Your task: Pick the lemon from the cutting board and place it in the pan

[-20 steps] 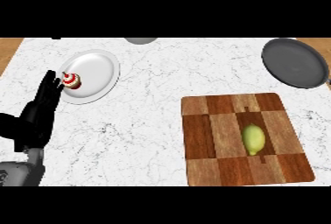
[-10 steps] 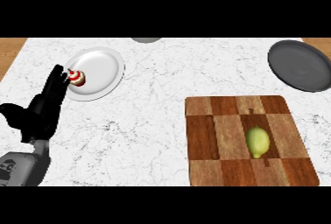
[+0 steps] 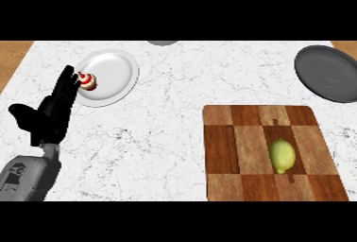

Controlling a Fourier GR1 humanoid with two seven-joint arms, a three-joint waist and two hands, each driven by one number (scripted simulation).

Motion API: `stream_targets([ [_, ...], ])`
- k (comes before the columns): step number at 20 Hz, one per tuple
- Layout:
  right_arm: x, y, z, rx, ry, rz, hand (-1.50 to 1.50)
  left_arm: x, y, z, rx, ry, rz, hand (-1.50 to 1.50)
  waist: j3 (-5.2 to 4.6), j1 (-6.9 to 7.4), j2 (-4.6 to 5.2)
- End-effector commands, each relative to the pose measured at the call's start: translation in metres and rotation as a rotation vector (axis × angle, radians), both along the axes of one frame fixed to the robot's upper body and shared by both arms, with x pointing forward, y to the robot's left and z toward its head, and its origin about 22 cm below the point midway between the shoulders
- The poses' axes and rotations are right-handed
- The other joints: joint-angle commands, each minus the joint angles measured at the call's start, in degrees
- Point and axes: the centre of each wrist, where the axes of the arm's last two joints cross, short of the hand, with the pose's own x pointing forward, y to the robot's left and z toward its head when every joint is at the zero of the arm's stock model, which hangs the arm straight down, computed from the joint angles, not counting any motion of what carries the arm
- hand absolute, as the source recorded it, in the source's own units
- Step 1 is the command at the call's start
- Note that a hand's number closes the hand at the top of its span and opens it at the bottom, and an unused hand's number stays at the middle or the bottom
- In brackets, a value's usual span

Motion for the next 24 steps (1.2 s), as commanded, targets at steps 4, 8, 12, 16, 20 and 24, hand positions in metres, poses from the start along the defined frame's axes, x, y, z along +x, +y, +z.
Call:
stream_targets([
  [4, 0.001, 0.024, 0.0, -0.12, 0.028, 0.016, -1.5, -0.007, -0.01, -0.009, 0.001, 0.014, -0.001, 0.0, 0.02, 0.28, -0.02],
  [8, 0.0, 0.031, -0.005, -0.136, 0.063, -0.067, -1.5, -0.01, 0.008, 0.006, 0.012, 0.01, -0.022, 0.0, 0.0, 0.49, -0.11],
  [12, 0.009, 0.051, -0.021, -0.091, 0.064, -0.103, -1.5, -0.002, -0.012, 0.001, 0.003, 0.006, -0.016, 0.0, 0.01, 0.29, 0.02],
  [16, 0.026, 0.046, -0.04, -0.144, 0.086, -0.198, -1.5, -0.009, 0.003, -0.001, 0.02, -0.005, 0.0, 0.0, 0.03, 0.49, 0.0],
  [20, 0.04, 0.051, -0.023, -0.182, 0.14, -0.209, -1.5, -0.019, 0.0, -0.004, -0.003, 0.002, -0.01, 0.0, 0.03, 0.53, -0.01],
  [24, 0.041, 0.035, -0.053, -0.192, 0.198, -0.147, -1.5, -0.003, -0.017, 0.006, -0.01, 0.018, -0.003, 0.0, 0.07, 0.03, -0.07],
])
